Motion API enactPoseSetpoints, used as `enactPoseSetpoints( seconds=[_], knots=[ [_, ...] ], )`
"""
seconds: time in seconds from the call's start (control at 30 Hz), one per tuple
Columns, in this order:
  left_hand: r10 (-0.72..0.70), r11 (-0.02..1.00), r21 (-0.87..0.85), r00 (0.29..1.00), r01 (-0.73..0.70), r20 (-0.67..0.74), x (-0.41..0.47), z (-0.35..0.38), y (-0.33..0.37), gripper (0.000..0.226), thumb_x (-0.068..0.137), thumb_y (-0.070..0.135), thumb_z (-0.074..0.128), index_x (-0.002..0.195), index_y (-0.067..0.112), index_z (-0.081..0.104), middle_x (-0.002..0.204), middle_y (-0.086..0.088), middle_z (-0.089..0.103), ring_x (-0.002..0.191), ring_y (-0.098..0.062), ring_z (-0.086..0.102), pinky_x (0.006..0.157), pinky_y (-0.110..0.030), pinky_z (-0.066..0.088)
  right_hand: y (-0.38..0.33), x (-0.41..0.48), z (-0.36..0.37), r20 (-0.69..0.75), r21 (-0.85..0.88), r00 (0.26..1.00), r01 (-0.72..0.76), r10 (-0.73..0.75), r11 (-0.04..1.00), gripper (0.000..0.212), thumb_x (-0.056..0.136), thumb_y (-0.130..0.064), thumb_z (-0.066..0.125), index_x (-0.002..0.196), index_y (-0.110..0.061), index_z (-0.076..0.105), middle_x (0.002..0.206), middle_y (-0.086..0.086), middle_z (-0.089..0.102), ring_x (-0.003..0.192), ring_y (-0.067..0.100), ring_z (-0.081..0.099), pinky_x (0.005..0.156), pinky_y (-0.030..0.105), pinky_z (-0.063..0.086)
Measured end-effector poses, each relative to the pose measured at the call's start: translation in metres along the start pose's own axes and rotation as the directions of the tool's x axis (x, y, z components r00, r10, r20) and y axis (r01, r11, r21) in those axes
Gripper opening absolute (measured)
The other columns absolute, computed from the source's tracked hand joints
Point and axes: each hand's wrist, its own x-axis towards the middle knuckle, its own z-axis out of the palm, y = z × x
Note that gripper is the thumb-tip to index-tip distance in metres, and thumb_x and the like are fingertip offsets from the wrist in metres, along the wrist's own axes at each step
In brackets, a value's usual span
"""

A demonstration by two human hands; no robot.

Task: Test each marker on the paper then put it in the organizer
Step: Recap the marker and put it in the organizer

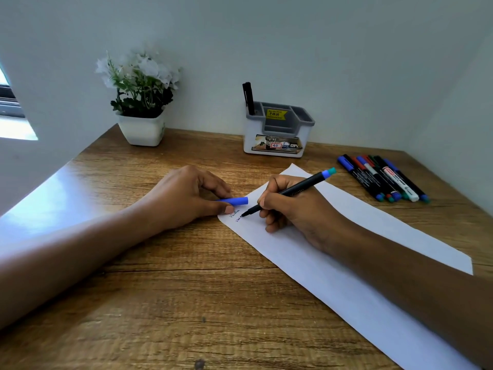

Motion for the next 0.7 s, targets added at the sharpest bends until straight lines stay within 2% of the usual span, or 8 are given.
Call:
enactPoseSetpoints(
  seconds=[0.5,0.7],
  knots=[
    [0.004,1.000,-0.004,1.000,-0.004,0.004,0.0008,0.0008,-0.0006,0.023,0.067,0.039,0.079,0.089,0.034,0.074,0.105,0.021,0.068,0.098,0.003,0.058,0.081,-0.017,0.042,0.0001,0.0011,0.0006,-0.028,-0.006,1.000,-0.005,0.005,1.000,0.012,0.084,-0.004,0.060,0.073,-0.006,0.057,0.062,0.009,0.062,0.052,0.012,0.059,0.049,0.026,0.053],
    [0.008,1.000,0.000,1.000,-0.008,0.005,0.0005,0.0005,-0.0002,0.023,0.067,0.040,0.078,0.089,0.036,0.073,0.106,0.022,0.067,0.098,0.004,0.058,0.079,-0.013,0.040,0.0000,0.0007,-0.0003,-0.045,0.001,0.999,-0.009,0.009,1.000,0.011,0.085,-0.004,0.059,0.074,-0.006,0.056,0.061,0.007,0.062,0.053,0.013,0.059,0.050,0.026,0.054]
  ],
)
